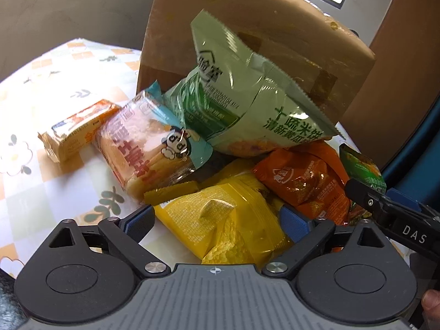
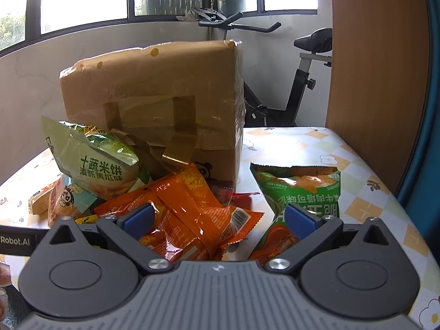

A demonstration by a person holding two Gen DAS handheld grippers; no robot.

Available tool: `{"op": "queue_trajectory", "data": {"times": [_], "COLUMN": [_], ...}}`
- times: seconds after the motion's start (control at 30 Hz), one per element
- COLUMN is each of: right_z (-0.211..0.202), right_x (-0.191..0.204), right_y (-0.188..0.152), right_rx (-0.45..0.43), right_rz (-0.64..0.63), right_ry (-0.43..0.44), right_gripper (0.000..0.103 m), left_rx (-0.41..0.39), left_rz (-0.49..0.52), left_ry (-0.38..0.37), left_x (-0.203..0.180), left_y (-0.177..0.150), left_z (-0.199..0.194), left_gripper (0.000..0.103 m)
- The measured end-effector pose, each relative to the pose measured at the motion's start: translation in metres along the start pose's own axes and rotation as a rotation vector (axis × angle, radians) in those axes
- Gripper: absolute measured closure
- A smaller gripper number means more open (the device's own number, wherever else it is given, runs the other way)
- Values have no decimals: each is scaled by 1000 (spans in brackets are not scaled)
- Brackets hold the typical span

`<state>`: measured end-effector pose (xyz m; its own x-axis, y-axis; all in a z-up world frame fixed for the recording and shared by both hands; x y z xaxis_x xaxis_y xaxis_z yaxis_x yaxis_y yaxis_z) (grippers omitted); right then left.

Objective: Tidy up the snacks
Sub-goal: 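Move both tools down toward the snack pile beside the box, then grasp the yellow chip bag with left tool while right grasps green bag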

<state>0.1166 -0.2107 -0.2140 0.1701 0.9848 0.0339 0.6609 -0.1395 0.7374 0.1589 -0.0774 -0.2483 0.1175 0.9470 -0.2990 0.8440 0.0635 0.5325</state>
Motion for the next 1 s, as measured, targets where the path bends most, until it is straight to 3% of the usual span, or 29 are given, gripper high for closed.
{"op": "queue_trajectory", "data": {"times": [0.3, 0.53, 0.63, 0.83, 1.0], "right_z": [3, 3, 3, 4, 11], "right_x": [2, 5, 8, 16, 32], "right_y": [-1, -3, -3, -3, -6], "right_rx": [6, 11, 14, 17, 23], "right_rz": [3, -9, -20, -73, -183], "right_ry": [3, 8, 14, 26, 17], "right_gripper": [0, 0, 1, 1, 1], "left_rx": [31, 7, -13, -48, -55], "left_rz": [-111, -95, -77, -47, -67], "left_ry": [-114, -157, -117, 33, 42], "left_x": [19, 24, 28, 49, 59], "left_y": [-6, -8, -9, -8, -6], "left_z": [22, 14, 2, -20, -28], "left_gripper": [2, 19, 23, 24, 23]}}
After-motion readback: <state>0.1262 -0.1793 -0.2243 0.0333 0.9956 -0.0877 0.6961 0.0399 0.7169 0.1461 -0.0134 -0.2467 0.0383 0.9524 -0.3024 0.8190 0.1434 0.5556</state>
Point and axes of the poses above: each gripper's, at about its wrist camera, not at the fingertips, and z roughly the way its jaws point, x to its left, y to its top, the point moved 8 cm from there along z, roughly the way its jaws point, and after that the axes turned 11 degrees about x, right-handed, at the moved point
